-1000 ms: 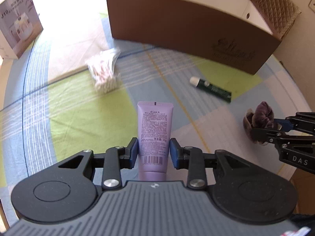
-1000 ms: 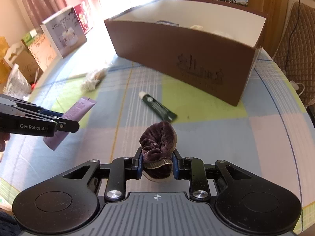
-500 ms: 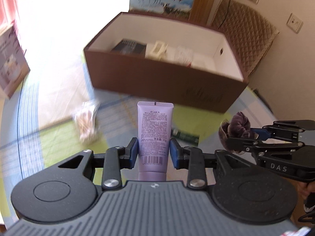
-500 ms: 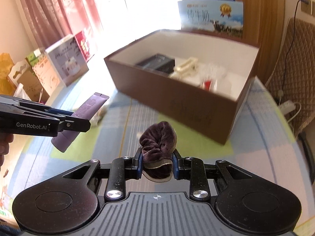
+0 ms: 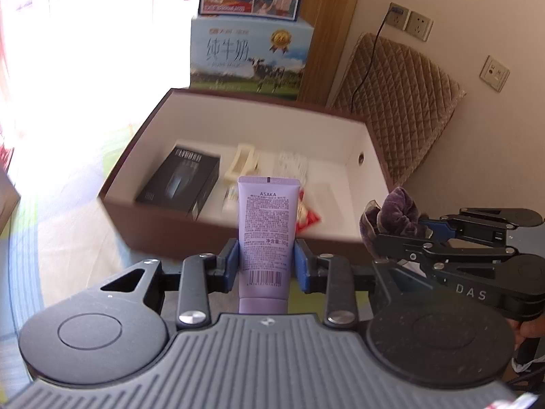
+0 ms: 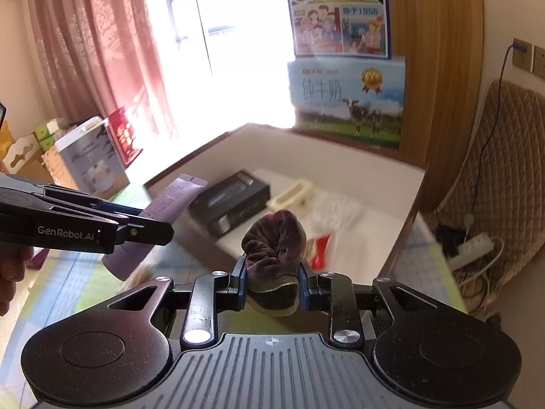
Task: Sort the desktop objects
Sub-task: 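Lift the purple tube and scrunchie toward the brown box with both tools, then lower both tools into the brown box and open them to release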
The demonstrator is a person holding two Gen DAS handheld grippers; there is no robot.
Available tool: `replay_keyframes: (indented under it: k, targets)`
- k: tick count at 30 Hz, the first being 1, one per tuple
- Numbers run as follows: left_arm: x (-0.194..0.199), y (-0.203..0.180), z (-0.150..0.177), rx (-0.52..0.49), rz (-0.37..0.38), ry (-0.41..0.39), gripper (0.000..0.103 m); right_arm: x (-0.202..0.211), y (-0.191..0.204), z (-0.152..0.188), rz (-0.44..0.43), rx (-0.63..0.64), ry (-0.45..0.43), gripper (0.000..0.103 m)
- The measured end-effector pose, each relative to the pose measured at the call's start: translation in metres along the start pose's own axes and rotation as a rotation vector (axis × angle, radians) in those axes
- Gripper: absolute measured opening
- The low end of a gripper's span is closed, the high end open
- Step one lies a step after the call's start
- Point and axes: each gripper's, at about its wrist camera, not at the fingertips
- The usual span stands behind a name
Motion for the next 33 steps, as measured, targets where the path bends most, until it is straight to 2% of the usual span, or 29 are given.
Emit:
replay_keyframes:
  k: [6, 14, 23, 33]
  targets:
    - [-0.033, 0.005, -0.038, -0.006, 0.013, 0.008, 0.029, -0.026, -0.016, -0.026, 0.007, 0.015, 0.013, 0.026]
    - [-0.089, 0.018, -0.067, 0.039, 0.04, 0.079, 0.029, -0.072, -0.025, -0.036, 0.021, 0.029, 0.098, 0.026]
    - [-0.139, 0.023, -0.065, 0.027, 0.026, 0.176, 0.029, -0.109, -0.028, -0.034, 0.029, -0.006, 0.211, 0.026]
    - [-0.169, 0.034, -0.058, 0.013, 0.009, 0.261, 0.029, -0.129, -0.028, -0.033, 0.028, -0.027, 0.263, 0.025]
Point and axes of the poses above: each gripper's, at about its wrist camera, not at the fingertips, and x roughly against the way its jaws point, y to its left, z to its underside, and after that the axes turned 8 degrees about z, right-handed
